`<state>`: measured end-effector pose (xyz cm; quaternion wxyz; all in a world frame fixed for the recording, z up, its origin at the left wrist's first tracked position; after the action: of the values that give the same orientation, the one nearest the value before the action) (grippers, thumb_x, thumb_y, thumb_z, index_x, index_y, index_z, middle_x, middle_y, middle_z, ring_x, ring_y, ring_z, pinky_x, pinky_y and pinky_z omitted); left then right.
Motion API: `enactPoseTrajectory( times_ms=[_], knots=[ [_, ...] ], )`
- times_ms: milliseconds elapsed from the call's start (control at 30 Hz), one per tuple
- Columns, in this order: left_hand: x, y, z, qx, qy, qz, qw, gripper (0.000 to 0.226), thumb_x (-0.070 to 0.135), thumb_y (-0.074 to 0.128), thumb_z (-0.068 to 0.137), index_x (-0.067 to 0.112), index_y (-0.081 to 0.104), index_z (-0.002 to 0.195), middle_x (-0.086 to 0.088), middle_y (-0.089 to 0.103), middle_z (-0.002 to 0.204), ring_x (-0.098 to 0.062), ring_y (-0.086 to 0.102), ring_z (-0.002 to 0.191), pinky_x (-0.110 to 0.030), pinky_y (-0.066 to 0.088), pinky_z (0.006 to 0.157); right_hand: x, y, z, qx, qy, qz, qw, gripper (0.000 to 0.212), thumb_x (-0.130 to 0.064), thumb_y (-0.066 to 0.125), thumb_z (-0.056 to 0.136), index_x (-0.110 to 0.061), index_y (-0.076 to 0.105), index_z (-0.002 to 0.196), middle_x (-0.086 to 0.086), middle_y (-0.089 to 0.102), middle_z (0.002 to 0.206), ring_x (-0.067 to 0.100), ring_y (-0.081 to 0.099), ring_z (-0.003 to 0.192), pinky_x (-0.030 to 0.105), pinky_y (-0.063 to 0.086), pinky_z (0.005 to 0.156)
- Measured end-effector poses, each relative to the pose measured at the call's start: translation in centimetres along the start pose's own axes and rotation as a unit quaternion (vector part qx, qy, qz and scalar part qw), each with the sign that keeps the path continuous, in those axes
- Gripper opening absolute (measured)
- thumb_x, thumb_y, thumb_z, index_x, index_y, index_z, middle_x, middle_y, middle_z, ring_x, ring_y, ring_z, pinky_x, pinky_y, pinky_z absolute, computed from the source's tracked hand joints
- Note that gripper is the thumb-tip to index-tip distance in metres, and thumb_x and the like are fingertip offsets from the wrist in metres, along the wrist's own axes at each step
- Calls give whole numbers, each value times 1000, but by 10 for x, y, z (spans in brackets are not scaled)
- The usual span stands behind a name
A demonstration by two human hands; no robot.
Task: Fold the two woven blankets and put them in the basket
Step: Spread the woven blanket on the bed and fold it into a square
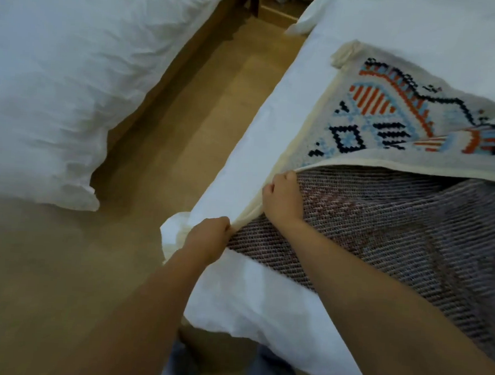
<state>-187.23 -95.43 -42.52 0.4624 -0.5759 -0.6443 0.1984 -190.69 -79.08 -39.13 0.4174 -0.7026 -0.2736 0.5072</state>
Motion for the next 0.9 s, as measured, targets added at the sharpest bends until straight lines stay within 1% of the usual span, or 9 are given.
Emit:
enactPoseTrajectory(
  times_ms=[100,167,233,333,433,500,600,800,900],
  knots=[
    [-1,4,15,-17,62,54,996,17,16,38,95,12,51,85,-10,61,95,-26,55,84,-34,42,71,3,21,3,-18,37,-10,999,28,-18,36,98,2,54,104,17,47,117,28,50,99,30,37,82],
    [1,9,24,-28,101,89,990,14,12,37,94,11,50,91,-10,59,100,-29,56,92,-37,42,78,11,40,2,-68,66,-26,995,27,-19,36,97,1,53,106,18,47,121,31,48,105,34,38,87],
    [-1,16,31,-38,125,98,987,12,10,37,94,11,49,91,-9,59,101,-28,56,93,-36,41,78,15,61,-2,-109,81,-76,988,30,-20,36,97,0,49,114,17,44,128,31,44,113,37,36,96],
    [-7,19,36,-48,160,100,981,8,12,41,94,9,49,96,-9,55,105,-26,54,96,-33,40,76,11,76,-10,-89,105,-109,984,38,-19,37,94,-1,41,128,15,38,138,30,36,123,36,30,104],
    [-15,11,39,-67,187,90,976,20,21,40,96,8,51,107,-10,53,111,-26,51,102,-35,41,82,3,81,-16,-62,119,-140,981,47,-21,37,94,-2,32,137,14,30,147,28,30,131,34,25,109],
    [-19,-1,46,-84,192,84,974,28,28,40,96,10,52,114,-9,54,115,-26,52,106,-37,43,87,1,80,-17,-56,139,-139,979,46,-21,38,94,-3,34,135,13,32,145,28,32,128,36,28,106],
    [-14,-23,66,-94,209,100,968,29,26,40,95,11,52,117,-9,57,115,-25,53,105,-39,44,90,-1,69,-9,-31,177,-112,977,38,-21,38,91,-4,44,125,13,42,133,29,39,118,39,35,97],
    [58,-72,120,-83,286,127,946,27,20,39,94,12,52,116,-7,57,110,-24,55,98,-33,43,81,16,28,30,45,250,-21,967,28,-16,38,92,-2,51,112,17,49,122,31,44,112,39,38,95],
    [97,-87,141,-89,332,176,922,27,19,39,93,12,52,115,-5,57,108,-24,55,99,-32,40,79,35,4,39,116,334,66,933,24,-15,39,94,0,53,104,19,51,115,31,47,107,40,40,92]
  ],
)
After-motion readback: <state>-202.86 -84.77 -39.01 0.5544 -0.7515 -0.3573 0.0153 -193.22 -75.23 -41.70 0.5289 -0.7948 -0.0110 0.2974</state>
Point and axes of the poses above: each hand's wrist, its own z-axis towards the middle knuckle, its own y-axis out of the palm, x = y × z, the point moved 7 cm from there along z, towards the middle knuckle
